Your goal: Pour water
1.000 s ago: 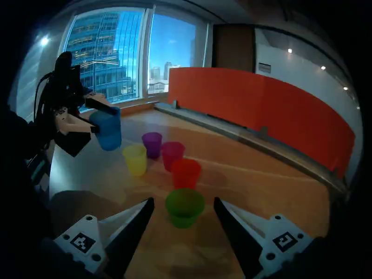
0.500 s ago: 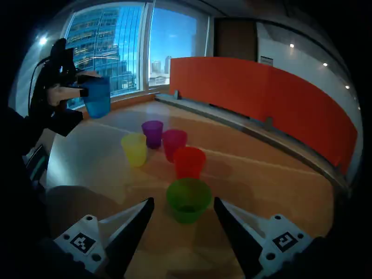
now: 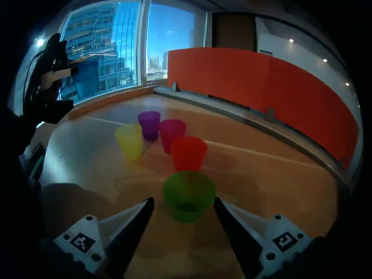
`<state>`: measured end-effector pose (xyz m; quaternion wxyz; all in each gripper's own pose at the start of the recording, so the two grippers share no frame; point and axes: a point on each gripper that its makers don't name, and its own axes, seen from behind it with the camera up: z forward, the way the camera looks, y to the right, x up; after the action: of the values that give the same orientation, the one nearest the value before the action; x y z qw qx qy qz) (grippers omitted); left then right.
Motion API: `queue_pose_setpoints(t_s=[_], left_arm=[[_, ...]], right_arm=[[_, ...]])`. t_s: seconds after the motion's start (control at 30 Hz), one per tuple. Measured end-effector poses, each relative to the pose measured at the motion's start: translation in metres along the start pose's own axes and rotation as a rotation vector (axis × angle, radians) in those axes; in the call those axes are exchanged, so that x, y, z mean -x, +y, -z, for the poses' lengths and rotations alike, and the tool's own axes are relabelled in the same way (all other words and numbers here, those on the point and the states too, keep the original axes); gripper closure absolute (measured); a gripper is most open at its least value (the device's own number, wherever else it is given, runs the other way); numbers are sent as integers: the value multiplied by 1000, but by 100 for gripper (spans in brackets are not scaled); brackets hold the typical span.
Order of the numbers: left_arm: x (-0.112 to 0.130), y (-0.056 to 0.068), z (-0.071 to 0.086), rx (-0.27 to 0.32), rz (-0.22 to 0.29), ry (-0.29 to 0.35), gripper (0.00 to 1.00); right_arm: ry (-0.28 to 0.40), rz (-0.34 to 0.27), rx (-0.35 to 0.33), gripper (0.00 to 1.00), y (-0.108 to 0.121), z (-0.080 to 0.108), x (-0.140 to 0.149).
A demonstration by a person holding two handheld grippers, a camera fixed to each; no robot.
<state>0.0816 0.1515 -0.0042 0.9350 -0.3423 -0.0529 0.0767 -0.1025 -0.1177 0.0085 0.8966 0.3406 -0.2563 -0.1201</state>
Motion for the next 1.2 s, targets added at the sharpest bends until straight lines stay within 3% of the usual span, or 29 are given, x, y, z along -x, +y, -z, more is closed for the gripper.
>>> queue_pose_setpoints(t_s=[0.37,1.2], left_arm=[[-5,-15,15,-40,13,12,11],[-22,-26,30,-69,18,34,11]], right_arm=[[-7,-14,9,1,6,-17,4],[-8,-25,11,2,8,-41,2]])
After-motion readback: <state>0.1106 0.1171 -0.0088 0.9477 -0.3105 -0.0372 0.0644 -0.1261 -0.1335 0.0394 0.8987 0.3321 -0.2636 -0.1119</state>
